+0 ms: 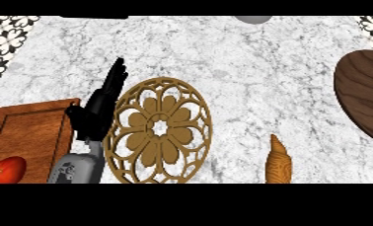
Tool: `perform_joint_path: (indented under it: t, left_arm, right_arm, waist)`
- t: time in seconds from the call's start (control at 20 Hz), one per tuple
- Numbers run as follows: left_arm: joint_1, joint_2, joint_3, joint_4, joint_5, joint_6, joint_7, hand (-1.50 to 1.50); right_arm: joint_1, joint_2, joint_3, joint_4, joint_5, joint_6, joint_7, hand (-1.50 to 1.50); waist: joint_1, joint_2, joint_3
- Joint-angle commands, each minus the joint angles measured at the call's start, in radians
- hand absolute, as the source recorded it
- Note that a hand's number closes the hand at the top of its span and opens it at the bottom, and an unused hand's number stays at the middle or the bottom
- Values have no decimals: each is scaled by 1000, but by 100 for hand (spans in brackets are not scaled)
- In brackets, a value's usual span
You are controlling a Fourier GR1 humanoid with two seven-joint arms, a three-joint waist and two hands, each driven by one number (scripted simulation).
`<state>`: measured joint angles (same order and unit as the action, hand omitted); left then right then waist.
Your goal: Pick the bell pepper from the placemat and place it in the bowl
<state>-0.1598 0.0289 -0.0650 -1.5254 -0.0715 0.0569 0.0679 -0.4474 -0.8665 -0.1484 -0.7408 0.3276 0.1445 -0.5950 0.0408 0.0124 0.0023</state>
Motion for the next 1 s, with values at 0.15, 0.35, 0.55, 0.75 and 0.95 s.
perform_joint_path:
  t: [0.15,0.35,0.55,0.75,0.95]
  left_arm:
    - [-13,32,30,0,22,-30,3,0]
    - [20,3,0,21,-5,-10,-28,0]
    - [-27,38,47,-7,33,-29,47,0]
    - [12,24,16,-32,13,-25,22,0]
    - [24,16,17,-45,10,-12,23,0]
  right_arm:
    - [-96,-11,13,282,21,163,-252,-150]
    - [-139,29,-45,355,-34,195,-331,-150]
    - [-230,-32,-132,365,-125,268,-284,-150]
    - [-210,-55,-171,449,-163,322,-295,-150]
    - [-231,-104,-185,494,-189,429,-228,-150]
  waist:
    - [-3,0,1]
    - [-7,1,2]
    - [-20,-6,0]
    - [-20,-5,0]
    - [-18,-4,0]
